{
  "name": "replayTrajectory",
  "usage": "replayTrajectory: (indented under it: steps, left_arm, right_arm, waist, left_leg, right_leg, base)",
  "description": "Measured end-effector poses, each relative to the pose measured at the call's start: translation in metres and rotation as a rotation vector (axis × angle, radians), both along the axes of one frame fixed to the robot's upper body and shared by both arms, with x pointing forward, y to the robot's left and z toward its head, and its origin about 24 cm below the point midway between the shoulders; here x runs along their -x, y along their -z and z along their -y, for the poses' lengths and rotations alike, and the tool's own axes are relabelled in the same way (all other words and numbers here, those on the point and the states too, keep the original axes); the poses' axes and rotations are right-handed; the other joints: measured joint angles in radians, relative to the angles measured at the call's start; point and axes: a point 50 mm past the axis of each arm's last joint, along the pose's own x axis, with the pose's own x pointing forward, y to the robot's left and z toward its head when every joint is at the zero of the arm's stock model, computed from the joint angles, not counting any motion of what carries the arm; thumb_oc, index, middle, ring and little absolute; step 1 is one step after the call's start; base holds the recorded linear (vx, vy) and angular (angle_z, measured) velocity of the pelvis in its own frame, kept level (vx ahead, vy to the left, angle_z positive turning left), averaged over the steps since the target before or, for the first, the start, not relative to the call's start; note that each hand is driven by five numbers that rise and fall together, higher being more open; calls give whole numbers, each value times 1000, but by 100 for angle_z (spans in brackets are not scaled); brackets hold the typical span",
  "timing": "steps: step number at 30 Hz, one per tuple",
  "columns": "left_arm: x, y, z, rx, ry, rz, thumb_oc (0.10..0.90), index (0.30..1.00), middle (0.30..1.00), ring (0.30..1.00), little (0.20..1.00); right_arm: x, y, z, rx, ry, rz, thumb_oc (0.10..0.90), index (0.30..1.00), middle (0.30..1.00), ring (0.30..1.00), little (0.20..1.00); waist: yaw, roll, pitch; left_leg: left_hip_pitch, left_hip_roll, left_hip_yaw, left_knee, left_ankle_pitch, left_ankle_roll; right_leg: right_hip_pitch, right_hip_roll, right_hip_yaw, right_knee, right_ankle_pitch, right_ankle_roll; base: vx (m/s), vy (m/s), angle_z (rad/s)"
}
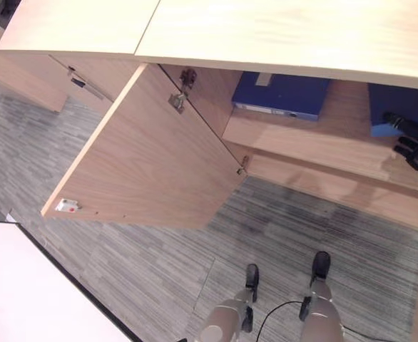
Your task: Put the empty folder in the office cabinet
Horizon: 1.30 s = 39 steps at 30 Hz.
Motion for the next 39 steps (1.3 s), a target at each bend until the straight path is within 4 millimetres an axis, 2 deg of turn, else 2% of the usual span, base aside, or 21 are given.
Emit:
replayTrajectory:
  steps: [4, 6, 8, 12, 16, 21, 23, 24, 26, 27, 30, 32, 39]
  left_arm:
    - [-3, 0, 0, 0, 0, 8, 800, 900, 900, 900, 900]
    - [-2, 0, 0, 1, 0, 5, 800, 900, 900, 900, 900]
    - [-4, 0, 1, 0, 4, 6, 800, 900, 900, 900, 900]
    - [-9, 0, -1, -16, 19, 21, 800, 900, 900, 900, 900]
    - [-18, -2, -2, -18, 13, 45, 800, 900, 900, 900, 900]
    - [-13, -1, -3, -22, 7, 26, 800, 900, 900, 900, 900]
    - [-9, 0, -5, -26, -2, 11, 800, 900, 900, 900, 900]
    - [-5, 1, -6, -34, -10, -6, 800, 900, 900, 900, 900]
    - [-3, 2, -7, -36, -16, -13, 800, 900, 900, 900, 900]
    - [0, 2, -7, -39, -21, -20, 800, 900, 900, 900, 900]
    - [1, 2, -8, -52, -26, -28, 800, 900, 900, 900, 900]
    - [1, 2, -8, -52, -26, -30, 800, 900, 900, 900, 900]
    - [1, 2, -8, -53, -25, -29, 800, 900, 900, 900, 900]
  right_arm:
    - [3, -1, 4, 64, 2, -43, 800, 900, 900, 900, 900]
    - [3, -3, 4, 200, -13, -137, 800, 900, 900, 900, 900]
    - [2, -3, 3, 262, -25, -178, 800, 900, 900, 900, 900]
    - [-11, -12, -13, 438, -117, -218, 800, 900, 900, 900, 900]
    - [-16, -12, -21, 442, -146, -204, 800, 900, 900, 900, 900]
    - [-19, -7, -25, 265, -109, -103, 800, 900, 900, 900, 900]
    - [-20, -2, -29, 88, -74, -7, 800, 900, 900, 900, 900]
    - [-23, 1, -33, -100, -33, 99, 800, 900, 900, 900, 900]
    - [-24, 3, -35, -252, 15, 198, 800, 900, 900, 900, 900]
    - [-24, 3, -34, -381, 71, 296, 800, 900, 900, 900, 900]
    - [-21, 2, -29, -418, 121, 364, 800, 900, 900, 900, 900]
    - [-20, 4, -27, -373, 123, 330, 800, 900, 900, 900, 900]
    - [-23, 11, -35, -249, 56, 205, 800, 900, 900, 900, 900]
  waist:
    - [-4, 0, 0]
    - [-8, 2, -2]
    - [-13, 2, -2]
    - [-28, 4, -6]
    - [-23, 3, -9]
    - [-14, 2, -9]
    - [-9, 3, -9]
    - [0, 5, -11]
    - [12, 9, -13]
    - [25, 14, -16]
    - [44, 17, -19]
    - [62, 17, -19]
    - [64, 18, -19]
  left_leg:
    - [0, 0, 3, 3, 0, 0]
    - [0, -1, 9, 3, -1, 0]
    - [-1, -4, 11, 3, -1, 0]
    - [-2, -7, 24, 3, -2, 2]
    - [-1, -7, 22, 3, -2, 2]
    - [7, -6, 20, 2, -2, 2]
    - [10, -6, 21, 2, -2, 2]
    - [12, -7, 21, 2, -2, 2]
    - [14, -7, 20, 0, -1, 2]
    - [14, -7, 15, 0, -1, 1]
    - [12, -8, -2, 0, 2, -1]
    - [13, -9, -10, 0, 2, -1]
    - [13, -9, -16, -1, 2, -1]
  right_leg:
    - [0, -1, 0, -1, 0, 0]
    - [-3, -4, 1, -1, 0, 1]
    - [-5, -3, 1, -2, 1, 1]
    - [-7, -2, 3, -13, 13, 2]
    - [8, 3, 2, -41, 30, 1]
    - [31, 4, -2, -71, 44, 2]
    - [36, 4, -3, -78, 48, 1]
    - [37, 3, -3, -78, 49, 1]
    - [40, 2, -5, -78, 49, 1]
    - [43, 2, -10, -78, 49, 1]
    - [49, -1, -27, -78, 48, 0]
    - [55, -3, -34, -78, 47, -2]
    - [58, -5, -40, -78, 44, -6]
  base:
    - [-6, 13, -2]
    - [-22, 0, -6]
    - [-14, -6, -7]
    - [-1, -4, -8]
    - [0, 0, 0]
    - [0, 0, 0]
    - [0, 0, 0]
    - [0, 0, 0]
    - [8, -6, 3]
    - [10, -8, 8]
    - [3, -21, 15]
    - [6, -18, 15]
    - [1, -3, 3]
